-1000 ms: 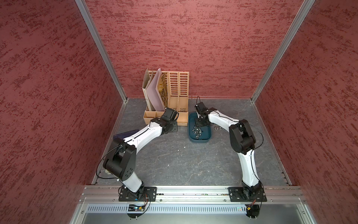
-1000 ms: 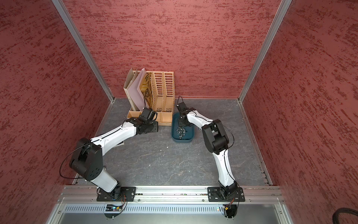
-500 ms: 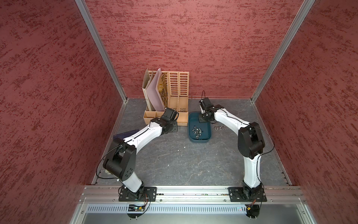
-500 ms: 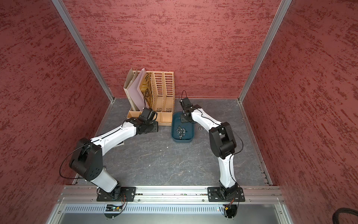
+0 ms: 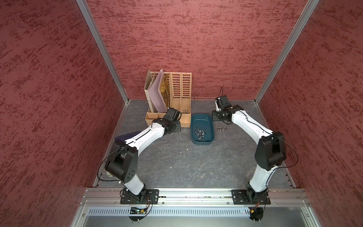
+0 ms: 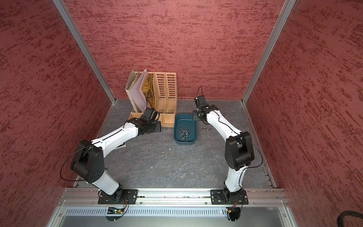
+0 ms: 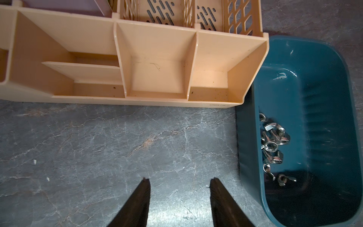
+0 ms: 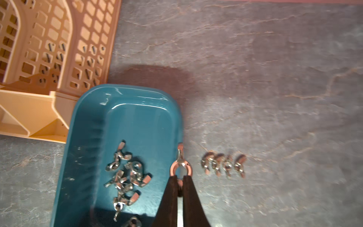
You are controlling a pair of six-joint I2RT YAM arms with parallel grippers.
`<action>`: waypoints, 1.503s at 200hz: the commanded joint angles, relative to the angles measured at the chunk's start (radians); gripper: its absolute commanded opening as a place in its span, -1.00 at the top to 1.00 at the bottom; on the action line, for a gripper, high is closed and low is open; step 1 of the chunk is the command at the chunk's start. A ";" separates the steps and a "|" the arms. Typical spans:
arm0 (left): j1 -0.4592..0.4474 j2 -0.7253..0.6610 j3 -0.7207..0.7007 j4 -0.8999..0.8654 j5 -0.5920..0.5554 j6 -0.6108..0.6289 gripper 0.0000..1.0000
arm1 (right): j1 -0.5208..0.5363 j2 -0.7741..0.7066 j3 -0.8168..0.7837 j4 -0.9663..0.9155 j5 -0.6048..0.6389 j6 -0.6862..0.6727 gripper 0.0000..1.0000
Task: Take out the wing nut from the storage box
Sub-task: Pick up the wing nut from the storage box, then place the wing nut at the center of the board.
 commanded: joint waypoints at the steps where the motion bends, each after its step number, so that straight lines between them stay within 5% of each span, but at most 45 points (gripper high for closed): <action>1: -0.004 0.023 0.029 0.004 0.009 0.005 -0.06 | -0.058 -0.049 -0.051 -0.007 0.045 -0.015 0.88; 87: -0.010 0.033 0.030 0.009 0.009 0.004 -0.05 | -0.233 -0.020 -0.228 0.077 0.008 -0.019 0.90; 300: -0.012 0.017 0.010 0.003 -0.007 -0.004 -0.05 | -0.235 0.122 -0.228 0.165 -0.059 -0.021 0.88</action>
